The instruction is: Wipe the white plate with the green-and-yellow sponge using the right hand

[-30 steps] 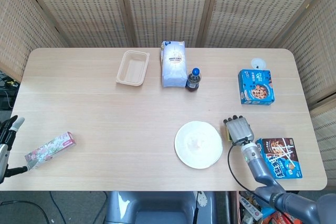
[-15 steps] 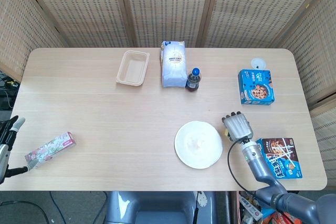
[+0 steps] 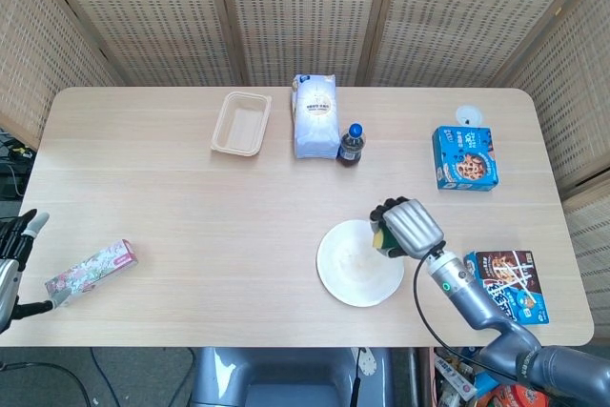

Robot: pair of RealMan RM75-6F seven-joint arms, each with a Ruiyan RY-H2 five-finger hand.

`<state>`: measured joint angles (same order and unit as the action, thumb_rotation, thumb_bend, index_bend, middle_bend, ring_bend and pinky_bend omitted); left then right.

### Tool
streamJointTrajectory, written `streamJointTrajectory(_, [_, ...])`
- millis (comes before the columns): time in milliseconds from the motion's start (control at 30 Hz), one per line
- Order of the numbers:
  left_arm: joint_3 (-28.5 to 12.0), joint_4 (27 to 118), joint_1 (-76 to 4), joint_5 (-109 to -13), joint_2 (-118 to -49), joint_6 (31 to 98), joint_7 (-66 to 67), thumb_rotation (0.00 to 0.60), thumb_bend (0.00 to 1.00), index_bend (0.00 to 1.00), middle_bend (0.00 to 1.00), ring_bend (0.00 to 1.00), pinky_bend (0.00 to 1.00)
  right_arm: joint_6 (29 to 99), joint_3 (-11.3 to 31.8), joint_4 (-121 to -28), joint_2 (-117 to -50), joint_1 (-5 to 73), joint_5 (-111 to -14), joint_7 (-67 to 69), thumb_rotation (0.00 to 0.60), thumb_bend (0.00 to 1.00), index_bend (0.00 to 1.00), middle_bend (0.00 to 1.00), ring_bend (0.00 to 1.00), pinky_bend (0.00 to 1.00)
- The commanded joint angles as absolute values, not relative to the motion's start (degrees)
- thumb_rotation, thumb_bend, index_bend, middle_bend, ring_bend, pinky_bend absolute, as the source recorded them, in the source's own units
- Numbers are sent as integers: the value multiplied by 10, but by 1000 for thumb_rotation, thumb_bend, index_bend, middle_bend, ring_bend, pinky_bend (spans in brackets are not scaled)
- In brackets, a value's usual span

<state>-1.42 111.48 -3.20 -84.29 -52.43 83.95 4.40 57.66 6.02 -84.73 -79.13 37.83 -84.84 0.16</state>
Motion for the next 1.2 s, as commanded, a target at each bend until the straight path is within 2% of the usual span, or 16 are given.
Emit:
streamJointTrajectory(33, [-17, 1115, -36, -835, -525, 833, 47, 600, 0, 0, 0, 0, 0, 528, 68, -891, -776, 414, -860, 55, 600, 257, 561, 524, 395, 430])
streamJointTrajectory(467, [-28, 1115, -51, -797, -528, 810, 54, 600, 0, 0, 0, 0, 0, 441, 51, -868, -846, 469, -855, 23, 600, 258, 561, 524, 395, 430])
streamJointTrajectory(767, [-30, 1114, -52, -789, -526, 808, 50, 600, 0, 0, 0, 0, 0, 429, 47, -835, -879, 478, -839, -4, 600, 259, 561, 524, 394, 430])
streamJointTrajectory(1200, [-27, 1114, -51, -795, -527, 813, 53, 600, 0, 0, 0, 0, 0, 444, 17, -769, -917, 461, -848, 19, 600, 265, 561, 525, 395, 430])
